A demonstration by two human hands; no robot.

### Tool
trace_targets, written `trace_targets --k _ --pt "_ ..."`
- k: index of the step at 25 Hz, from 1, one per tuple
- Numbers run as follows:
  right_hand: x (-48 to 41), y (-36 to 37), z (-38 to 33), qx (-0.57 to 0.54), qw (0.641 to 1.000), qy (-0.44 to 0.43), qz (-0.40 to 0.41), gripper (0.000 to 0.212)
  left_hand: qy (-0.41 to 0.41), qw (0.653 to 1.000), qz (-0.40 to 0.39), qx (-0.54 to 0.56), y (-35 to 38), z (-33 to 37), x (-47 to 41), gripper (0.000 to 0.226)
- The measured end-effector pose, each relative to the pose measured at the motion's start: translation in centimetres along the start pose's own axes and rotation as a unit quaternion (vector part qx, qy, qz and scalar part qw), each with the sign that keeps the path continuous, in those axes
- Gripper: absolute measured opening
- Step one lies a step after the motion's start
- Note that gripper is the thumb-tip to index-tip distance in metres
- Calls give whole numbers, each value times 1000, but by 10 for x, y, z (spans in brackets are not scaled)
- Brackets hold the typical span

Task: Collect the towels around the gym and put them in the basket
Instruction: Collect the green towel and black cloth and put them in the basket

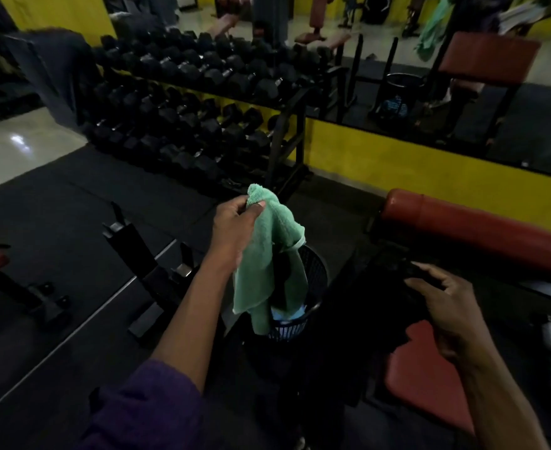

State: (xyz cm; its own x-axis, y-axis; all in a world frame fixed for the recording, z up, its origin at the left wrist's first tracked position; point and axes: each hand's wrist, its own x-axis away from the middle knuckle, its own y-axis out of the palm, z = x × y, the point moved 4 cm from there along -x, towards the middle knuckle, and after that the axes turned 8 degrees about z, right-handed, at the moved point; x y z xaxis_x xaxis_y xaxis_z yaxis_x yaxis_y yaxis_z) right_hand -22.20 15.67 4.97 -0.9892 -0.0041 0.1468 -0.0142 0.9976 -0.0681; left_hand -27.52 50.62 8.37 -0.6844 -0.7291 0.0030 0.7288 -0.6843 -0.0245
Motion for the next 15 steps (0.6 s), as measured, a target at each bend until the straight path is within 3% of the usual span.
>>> trace_targets --k 6,10,15 --pt "-30 25 3 18 998 15 56 33 -30 996 -83 -25 36 -28 -89 13" --pt "-39 48 2 51 995 7 84 35 -98 987 -105 -77 26 -79 -126 56" --pt "-61 96 -25 17 991 7 133 26 -130 984 -95 -77 -17 -126 -151 38"
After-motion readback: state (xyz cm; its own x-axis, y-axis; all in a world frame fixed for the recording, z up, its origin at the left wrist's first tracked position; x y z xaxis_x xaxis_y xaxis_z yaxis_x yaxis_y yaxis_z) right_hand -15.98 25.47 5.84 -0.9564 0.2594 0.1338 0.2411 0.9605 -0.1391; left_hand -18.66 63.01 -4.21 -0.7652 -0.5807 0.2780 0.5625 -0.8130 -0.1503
